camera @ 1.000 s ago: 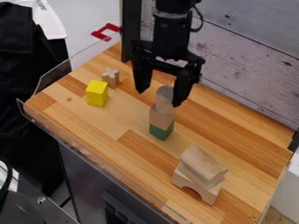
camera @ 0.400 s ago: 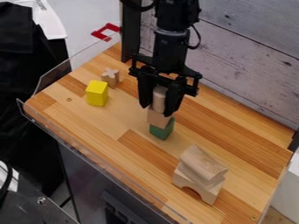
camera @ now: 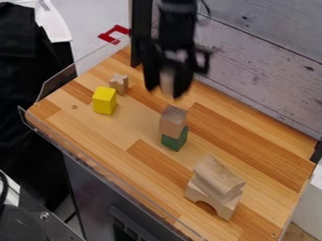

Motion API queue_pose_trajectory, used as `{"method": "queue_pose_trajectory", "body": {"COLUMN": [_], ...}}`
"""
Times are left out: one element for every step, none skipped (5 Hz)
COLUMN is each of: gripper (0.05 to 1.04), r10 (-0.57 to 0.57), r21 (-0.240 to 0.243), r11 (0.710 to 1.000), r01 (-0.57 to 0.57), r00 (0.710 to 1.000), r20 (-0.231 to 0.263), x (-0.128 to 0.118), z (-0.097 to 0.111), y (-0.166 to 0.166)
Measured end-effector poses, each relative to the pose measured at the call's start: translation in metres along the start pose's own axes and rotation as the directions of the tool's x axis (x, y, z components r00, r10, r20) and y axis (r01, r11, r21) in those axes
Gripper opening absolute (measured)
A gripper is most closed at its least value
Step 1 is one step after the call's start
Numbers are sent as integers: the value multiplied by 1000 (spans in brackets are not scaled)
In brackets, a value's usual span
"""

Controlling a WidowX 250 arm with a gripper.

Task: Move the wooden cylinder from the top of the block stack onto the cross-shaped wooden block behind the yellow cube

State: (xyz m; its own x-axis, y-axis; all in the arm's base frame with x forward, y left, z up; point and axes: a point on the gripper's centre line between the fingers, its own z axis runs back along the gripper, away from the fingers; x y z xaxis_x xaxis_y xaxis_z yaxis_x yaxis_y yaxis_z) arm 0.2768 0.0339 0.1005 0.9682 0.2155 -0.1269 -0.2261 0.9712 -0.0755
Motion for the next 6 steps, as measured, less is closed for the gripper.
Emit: {"method": "queue_pose_trajectory", "body": {"gripper": [549,549,549,549,549,549], "r10": [89,165,135,90,78,82], "r21": [-28,-19,-20,-27,-47,-59], "r11": [996,986,991,996,996,995], "r01": [-88,-164,-135,-89,-78,-81], "r00": [995,986,990,996,997,997], "r20": [39,17,30,11,-1,16], "x": [20,36,44,46,50,51], "z": [16,6,-12,-24,-36,-42], "y": [30,72,96,110,110,107]}}
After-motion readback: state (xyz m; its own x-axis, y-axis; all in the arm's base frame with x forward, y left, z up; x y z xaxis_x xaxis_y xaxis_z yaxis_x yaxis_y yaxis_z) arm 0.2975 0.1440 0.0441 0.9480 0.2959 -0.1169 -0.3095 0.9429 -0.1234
